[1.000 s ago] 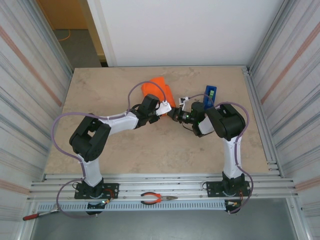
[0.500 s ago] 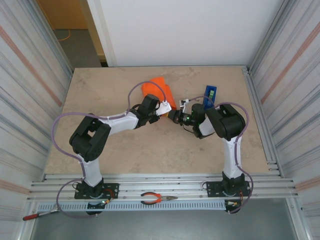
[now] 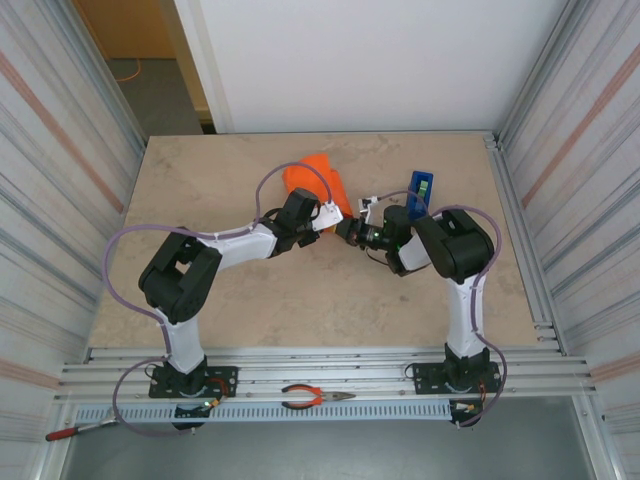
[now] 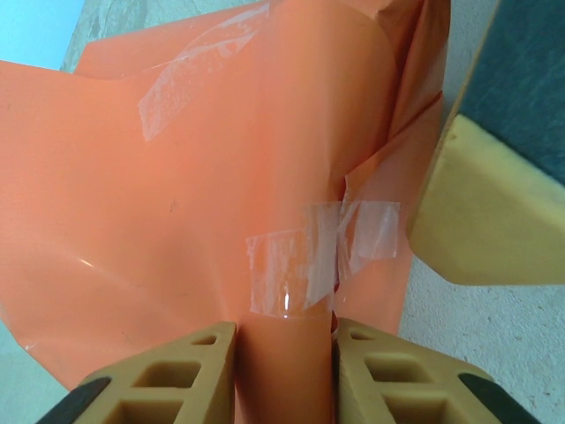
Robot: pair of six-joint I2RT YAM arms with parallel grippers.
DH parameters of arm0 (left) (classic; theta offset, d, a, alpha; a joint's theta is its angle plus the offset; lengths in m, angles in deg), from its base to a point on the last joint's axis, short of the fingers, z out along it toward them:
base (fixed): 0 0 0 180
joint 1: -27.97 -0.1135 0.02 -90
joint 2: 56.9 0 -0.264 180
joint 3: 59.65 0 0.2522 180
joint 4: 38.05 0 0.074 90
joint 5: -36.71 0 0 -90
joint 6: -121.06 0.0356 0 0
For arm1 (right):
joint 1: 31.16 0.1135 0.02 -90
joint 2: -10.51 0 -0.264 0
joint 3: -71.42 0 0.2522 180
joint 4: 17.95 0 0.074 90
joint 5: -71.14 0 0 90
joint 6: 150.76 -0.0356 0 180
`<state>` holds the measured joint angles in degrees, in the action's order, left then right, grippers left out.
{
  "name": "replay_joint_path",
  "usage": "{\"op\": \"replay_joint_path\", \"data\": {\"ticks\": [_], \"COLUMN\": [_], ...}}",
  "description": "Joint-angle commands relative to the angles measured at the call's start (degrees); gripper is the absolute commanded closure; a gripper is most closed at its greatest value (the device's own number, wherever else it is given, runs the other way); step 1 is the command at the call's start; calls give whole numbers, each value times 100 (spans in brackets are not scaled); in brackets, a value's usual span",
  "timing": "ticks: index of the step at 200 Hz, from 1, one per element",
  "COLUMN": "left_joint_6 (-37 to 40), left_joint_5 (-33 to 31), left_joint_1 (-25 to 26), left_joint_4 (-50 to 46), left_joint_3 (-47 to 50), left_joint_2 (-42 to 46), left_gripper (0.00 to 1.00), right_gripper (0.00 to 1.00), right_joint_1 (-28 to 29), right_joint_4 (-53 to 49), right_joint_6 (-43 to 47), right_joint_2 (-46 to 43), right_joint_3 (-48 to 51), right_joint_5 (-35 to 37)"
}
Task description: Wrap the gift box in paper
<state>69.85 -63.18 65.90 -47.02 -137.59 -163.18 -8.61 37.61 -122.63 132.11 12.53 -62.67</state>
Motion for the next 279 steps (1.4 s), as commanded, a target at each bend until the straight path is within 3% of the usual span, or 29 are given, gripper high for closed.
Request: {"op": "replay_joint_path", "data": {"ticks": [1, 96, 209, 279], "left_joint_6": [-210, -298, -1416, -1759], "left_joint_5": [116, 245, 1771, 1892], "left_joint_1": [-108, -158, -785, -988], "left_joint_4": [-633, -620, -397, -283], "left_joint_3": [100, 98, 108, 86], "left_joint_2": [-90, 59, 958, 1126], "left_gripper": [70, 70, 59, 58], "right_gripper": [100, 100, 100, 100], "right_joint_1": [57, 88, 19, 272], "right_joint_4": [-144, -370, -718, -1326], "right_joint_6": [227, 219, 313, 599], "right_joint_2": [-382, -289, -827, -865], "right_joint_3": [1, -369, -210, -637], "right_joint_5": [-136, -127, -232, -269]}}
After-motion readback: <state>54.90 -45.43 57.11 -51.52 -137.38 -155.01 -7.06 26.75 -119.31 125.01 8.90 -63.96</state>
